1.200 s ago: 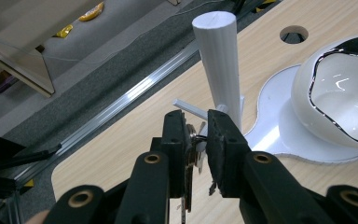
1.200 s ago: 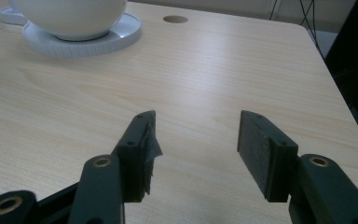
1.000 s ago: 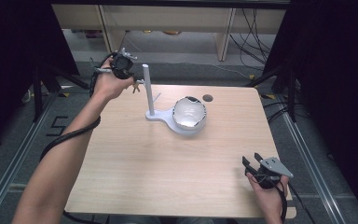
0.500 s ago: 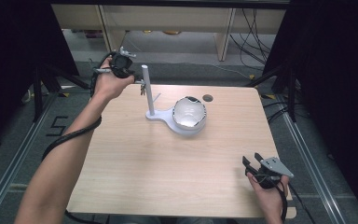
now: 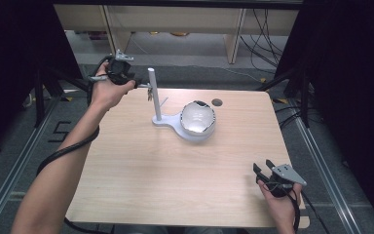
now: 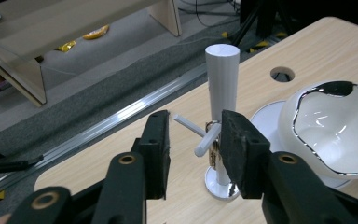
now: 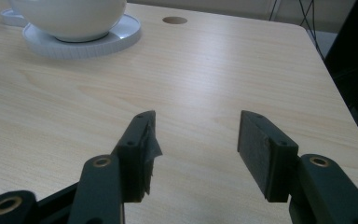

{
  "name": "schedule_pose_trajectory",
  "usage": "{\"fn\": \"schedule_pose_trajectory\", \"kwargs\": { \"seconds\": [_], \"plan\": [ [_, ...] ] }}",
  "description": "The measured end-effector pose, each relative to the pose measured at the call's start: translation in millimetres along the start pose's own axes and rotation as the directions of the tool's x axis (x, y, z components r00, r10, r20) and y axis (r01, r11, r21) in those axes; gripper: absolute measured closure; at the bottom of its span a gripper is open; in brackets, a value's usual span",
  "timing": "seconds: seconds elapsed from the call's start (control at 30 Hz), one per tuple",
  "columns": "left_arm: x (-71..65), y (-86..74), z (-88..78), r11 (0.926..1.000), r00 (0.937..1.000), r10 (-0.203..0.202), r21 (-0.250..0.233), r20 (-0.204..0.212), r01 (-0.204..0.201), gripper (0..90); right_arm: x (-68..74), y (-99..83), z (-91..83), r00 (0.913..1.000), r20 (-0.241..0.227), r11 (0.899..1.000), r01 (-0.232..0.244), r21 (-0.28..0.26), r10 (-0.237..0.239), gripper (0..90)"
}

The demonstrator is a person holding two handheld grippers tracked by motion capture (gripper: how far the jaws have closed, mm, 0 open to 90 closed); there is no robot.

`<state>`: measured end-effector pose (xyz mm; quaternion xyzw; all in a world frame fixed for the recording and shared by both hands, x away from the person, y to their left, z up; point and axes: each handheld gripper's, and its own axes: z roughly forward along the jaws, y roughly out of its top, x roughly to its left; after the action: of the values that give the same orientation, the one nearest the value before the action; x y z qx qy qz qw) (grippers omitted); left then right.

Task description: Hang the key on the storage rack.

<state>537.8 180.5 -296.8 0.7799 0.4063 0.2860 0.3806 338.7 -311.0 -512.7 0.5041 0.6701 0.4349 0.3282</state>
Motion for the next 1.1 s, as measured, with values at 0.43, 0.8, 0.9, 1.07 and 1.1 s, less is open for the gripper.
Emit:
{"fn": "schedule_pose_trajectory", "kwargs": {
  "seconds": [0.43,0.8,0.9,1.07,1.1],
  "plan": [
    [-4.9,-24.9,-24.9,0.9952,0.9994,-0.018,-0.095,0.03,0.021,54.9,-0.6,-0.1,-0.3,1.0,0.006,1.0,-0.004,-0.006,0.004,47.7],
    [-18.9,-54.0,-50.3,0.9804,0.9986,-0.039,-0.192,0.037,0.045,46.0,2.0,-0.7,-3.1,0.9994,0.017,1.0,-0.03,-0.006,0.031,47.6],
    [-21.1,-59.9,-53.6,0.976,0.9984,-0.042,-0.212,0.037,0.049,44.0,-0.2,-1.1,-2.9,0.9999,0.008,1.0,-0.01,-0.025,0.01,47.4],
    [-26.5,-82.5,-65.2,0.9635,0.999,-0.039,-0.264,0.021,0.043,40.2,-0.9,-1.2,-3.0,1.0,0.009,1.0,-0.004,-0.029,0.004,47.2],
    [-28.2,-87.6,-66.9,0.9619,0.9986,-0.048,-0.268,0.022,0.052,39.8,0.7,-1.2,-3.5,0.9997,0.01,1.0,-0.022,-0.016,0.022,47.3]
  ]
}}
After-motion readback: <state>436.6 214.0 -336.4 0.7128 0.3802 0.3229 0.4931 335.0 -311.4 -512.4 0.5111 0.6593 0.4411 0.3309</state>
